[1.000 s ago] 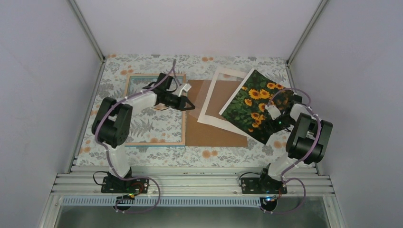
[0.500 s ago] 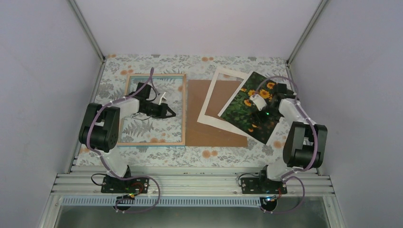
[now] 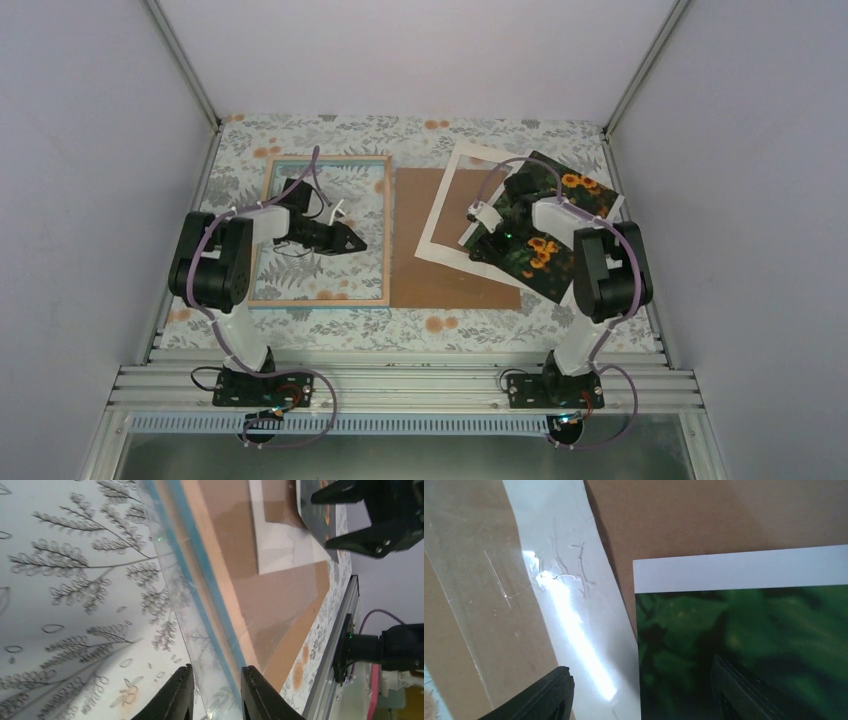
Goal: Put the photo into the frame
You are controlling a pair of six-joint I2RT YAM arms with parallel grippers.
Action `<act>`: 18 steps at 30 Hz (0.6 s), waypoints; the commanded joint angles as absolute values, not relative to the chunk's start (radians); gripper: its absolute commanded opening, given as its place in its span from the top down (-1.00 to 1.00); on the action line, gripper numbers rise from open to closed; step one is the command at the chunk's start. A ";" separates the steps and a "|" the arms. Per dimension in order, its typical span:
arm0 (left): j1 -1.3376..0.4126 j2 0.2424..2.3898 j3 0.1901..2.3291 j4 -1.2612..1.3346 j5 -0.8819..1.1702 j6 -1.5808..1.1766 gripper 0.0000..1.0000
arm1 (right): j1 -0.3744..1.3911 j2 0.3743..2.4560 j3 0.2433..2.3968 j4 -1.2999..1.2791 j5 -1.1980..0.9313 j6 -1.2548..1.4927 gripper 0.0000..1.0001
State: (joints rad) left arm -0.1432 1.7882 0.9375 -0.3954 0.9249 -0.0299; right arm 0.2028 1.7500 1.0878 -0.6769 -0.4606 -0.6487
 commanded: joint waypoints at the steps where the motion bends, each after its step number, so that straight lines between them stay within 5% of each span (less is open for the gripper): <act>1: -0.123 1.861 1.016 -0.468 0.954 0.062 0.41 | 0.226 1.814 1.072 -0.609 -0.447 -0.635 -0.35; 11: -0.106 1.986 1.181 -0.492 0.954 0.099 -0.28 | 0.230 1.844 1.006 -0.572 -0.420 -0.671 -0.34; 18: -0.116 2.143 1.359 -0.522 1.023 0.109 -0.29 | 0.232 1.857 1.002 -0.560 -0.418 -0.670 -0.34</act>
State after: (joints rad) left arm -0.1135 2.0808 1.2835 -0.4973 0.9573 0.0788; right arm 0.2226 1.8091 1.0424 -0.5388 -0.4629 -0.6678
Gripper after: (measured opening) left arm 0.650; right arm 0.669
